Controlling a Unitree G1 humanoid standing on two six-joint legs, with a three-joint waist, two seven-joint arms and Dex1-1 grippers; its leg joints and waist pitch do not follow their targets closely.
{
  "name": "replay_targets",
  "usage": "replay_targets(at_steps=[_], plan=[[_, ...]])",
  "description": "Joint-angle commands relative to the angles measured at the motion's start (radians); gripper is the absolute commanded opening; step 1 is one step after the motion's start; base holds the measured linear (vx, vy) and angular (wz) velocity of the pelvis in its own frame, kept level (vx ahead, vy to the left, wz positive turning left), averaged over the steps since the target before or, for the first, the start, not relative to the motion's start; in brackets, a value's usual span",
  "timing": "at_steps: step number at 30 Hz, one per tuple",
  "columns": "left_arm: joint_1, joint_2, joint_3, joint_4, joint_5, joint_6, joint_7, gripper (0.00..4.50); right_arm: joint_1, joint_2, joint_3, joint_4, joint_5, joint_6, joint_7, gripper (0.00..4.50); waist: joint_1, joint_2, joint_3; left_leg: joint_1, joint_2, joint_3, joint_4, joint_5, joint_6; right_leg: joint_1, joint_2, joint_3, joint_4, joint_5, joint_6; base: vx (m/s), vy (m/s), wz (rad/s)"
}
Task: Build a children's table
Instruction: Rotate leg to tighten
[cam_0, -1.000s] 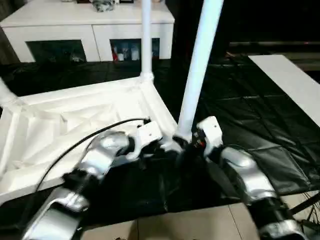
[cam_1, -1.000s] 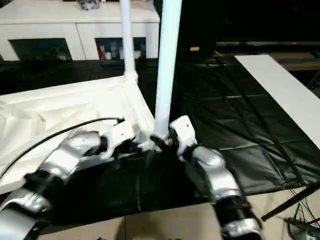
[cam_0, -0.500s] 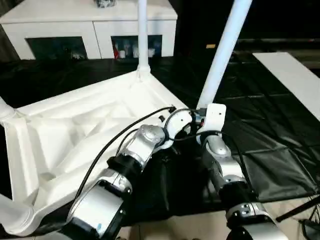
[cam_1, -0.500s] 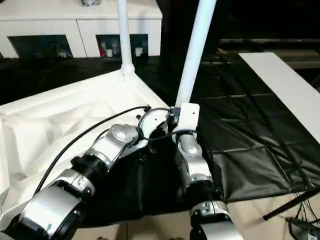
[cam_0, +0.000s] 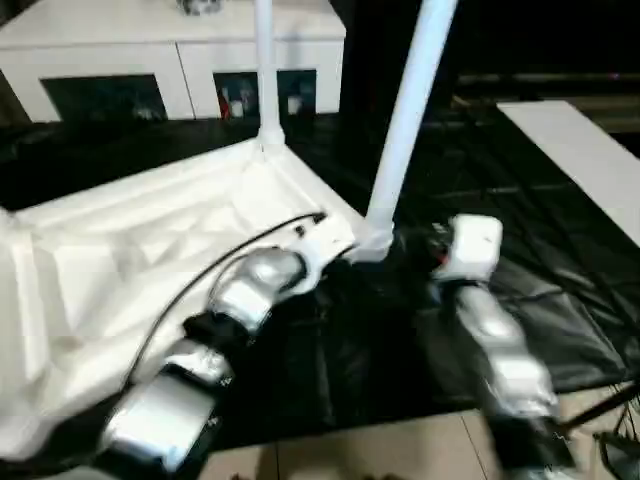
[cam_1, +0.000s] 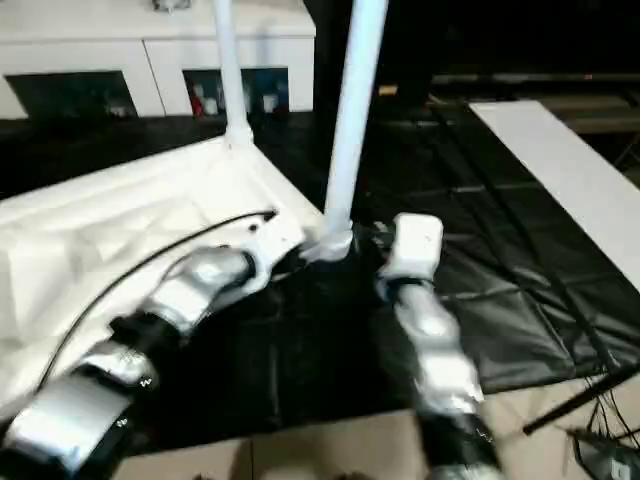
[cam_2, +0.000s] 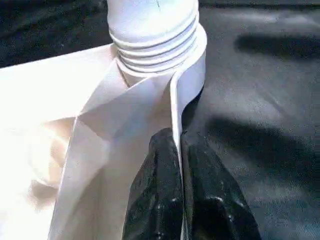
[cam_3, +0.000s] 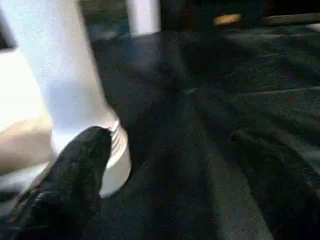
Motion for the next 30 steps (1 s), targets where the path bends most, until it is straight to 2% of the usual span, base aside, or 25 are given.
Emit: replay_targets(at_steps=[1, 2, 3, 4, 5, 6, 8, 10, 12, 13, 14, 16, 18, 22, 24, 30], plan=[[0.029, 0.024, -0.033, -0.059, -0.016, -0.027, -0.109, 0.0, 0.019, -0.059, 0.048, -0.076, 0.053, 0.065, 0.146, 4.24, 0.006, -0.004, -0.061, 0.003, 0.047, -0.013, -0.075, -0.192, 0.086, 0.055, -0.064, 0.043, -0.075, -0.24, -0.2, 0.0, 0.0, 0.0], [0.036, 0.034, -0.038, -0.075, -0.023, -0.02, -0.139, 0.0, 0.029, -0.082, 0.057, -0.089, 0.072, 0.078, 0.187, 4.24, 0.006, -0.005, -0.062, 0.003, 0.046, -0.012, -0.074, -0.195, 0.086, 0.055, -0.064, 0.043, -0.075, -0.238, -0.203, 0.0, 0.0, 0.0], [0.065, 0.074, -0.065, -0.135, -0.054, -0.031, -0.272, 0.0, 0.065, -0.165, 0.086, -0.144, 0.129, 0.126, 0.321, 4.24, 0.008, 0.001, -0.06, 0.003, 0.05, -0.014, -0.076, -0.202, 0.084, 0.055, -0.066, 0.044, -0.075, -0.237, -0.208, 0.0, 0.0, 0.0], [0.077, 0.09, -0.075, -0.163, -0.07, -0.02, -0.325, 0.0, 0.081, -0.203, 0.104, -0.166, 0.144, 0.137, 0.383, 4.24, 0.015, -0.002, -0.062, 0.003, 0.053, -0.017, -0.074, -0.193, 0.092, 0.062, -0.068, 0.045, -0.069, -0.208, -0.217, 0.0, 0.0, 0.0], [0.087, 0.106, -0.087, -0.189, -0.084, -0.03, -0.374, 0.0, 0.09, -0.229, 0.12, -0.176, 0.145, 0.133, 0.426, 4.24, 0.014, -0.001, -0.057, 0.005, 0.056, -0.012, -0.076, -0.204, 0.094, 0.052, -0.067, 0.048, -0.071, -0.208, -0.227, 0.0, 0.0, 0.0], [0.104, 0.126, -0.098, -0.233, -0.104, -0.014, -0.436, 0.0, 0.101, -0.26, 0.135, -0.188, 0.147, 0.136, 0.483, 4.24, 0.016, -0.002, -0.061, 0.003, 0.056, -0.015, -0.075, -0.207, 0.087, 0.057, -0.071, 0.046, -0.068, -0.208, -0.233, 0.0, 0.0, 0.0], [0.113, 0.139, -0.103, -0.265, -0.114, 0.015, -0.469, 0.0, 0.101, -0.271, 0.137, -0.189, 0.15, 0.144, 0.513, 4.24, 0.02, -0.002, -0.06, 0.009, 0.057, -0.011, -0.075, -0.213, 0.076, 0.051, -0.068, 0.046, -0.067, -0.203, -0.244, 0.0, 0.0, 0.0], [0.12, 0.155, -0.117, -0.294, -0.118, 0.025, -0.505, 0.0, 0.076, -0.273, 0.146, -0.153, 0.119, 0.123, 0.523, 4.24, 0.025, -0.003, -0.057, 0.011, 0.056, -0.01, -0.077, -0.23, 0.064, 0.047, -0.069, 0.046, -0.071, -0.242, -0.239, 0.0, 0.0, 0.0], [0.124, 0.163, -0.124, -0.309, -0.12, 0.024, -0.523, 0.0, 0.06, -0.274, 0.155, -0.131, 0.097, 0.109, 0.522, 4.24, 0.026, -0.003, -0.056, 0.013, 0.056, -0.01, -0.079, -0.244, 0.047, 0.046, -0.07, 0.046, -0.074, -0.281, -0.227, 0.0, 0.0, 0.0], [0.129, 0.17, -0.125, -0.326, -0.122, 0.031, -0.53, 0.0, 0.045, -0.282, 0.169, -0.115, 0.087, 0.104, 0.526, 4.24, 0.025, -0.007, -0.056, 0.013, 0.056, -0.01, -0.079, -0.249, 0.038, 0.044, -0.071, 0.046, -0.074, -0.298, -0.219, 0.0, 0.0, 0.0], [0.132, 0.174, -0.124, -0.337, -0.123, 0.037, -0.533, 0.0, 0.035, -0.287, 0.179, -0.105, 0.083, 0.102, 0.528, 4.24, 0.025, -0.005, -0.057, 0.012, 0.055, -0.011, -0.079, -0.239, 0.033, 0.046, -0.072, 0.046, -0.073, -0.3, -0.213, 0.0, 0.0, 0.0], [0.135, 0.178, -0.123, -0.347, -0.124, 0.046, -0.538, 0.0, 0.02, -0.289, 0.187, -0.089, 0.084, 0.1, 0.534, 4.24, 0.026, -0.007, -0.056, 0.013, 0.054, -0.009, -0.077, -0.23, 0.036, 0.045, -0.07, 0.048, -0.074, -0.295, -0.208, 0.0, 0.0, 0.0], [0.138, 0.182, -0.124, -0.356, -0.126, 0.051, -0.546, 0.0, 0.008, -0.288, 0.193, -0.072, 0.076, 0.092, 0.542, 4.24, 0.027, -0.006, -0.06, 0.009, 0.054, -0.01, -0.076, -0.208, 0.04, 0.05, -0.071, 0.046, -0.068, -0.266, -0.211, 0.0, 0.0, 0.0], [0.144, 0.189, -0.122, -0.372, -0.123, 0.063, -0.549, 0.0, -0.014, -0.293, 0.214, -0.039, 0.045, 0.078, 0.572, 3.86, 0.024, -0.011, -0.062, 0.006, 0.053, -0.01, -0.073, -0.181, 0.051, 0.052, -0.07, 0.044, -0.064, -0.229, -0.218, 0.0, 0.0, 0.0], [0.146, 0.191, -0.122, -0.374, -0.121, 0.064, -0.544, 0.0, -0.017, -0.301, 0.227, -0.035, 0.036, 0.078, 0.594, 3.56, 0.025, -0.011, -0.061, 0.007, 0.053, -0.009, -0.073, -0.179, 0.053, 0.052, -0.07, 0.045, -0.065, -0.233, -0.219, 0.0, 0.0, 0.0], [0.15, 0.197, -0.123, -0.386, -0.12, 0.075, -0.543, 0.0, -0.013, -0.318, 0.243, -0.031, 0.038, 0.077, 0.625, 3.06, 0.026, -0.01, -0.063, 0.007, 0.052, -0.009, -0.07, -0.157, 0.064, 0.055, -0.069, 0.044, -0.061, -0.203, -0.229, 0.0, 0.0, 0.0]])
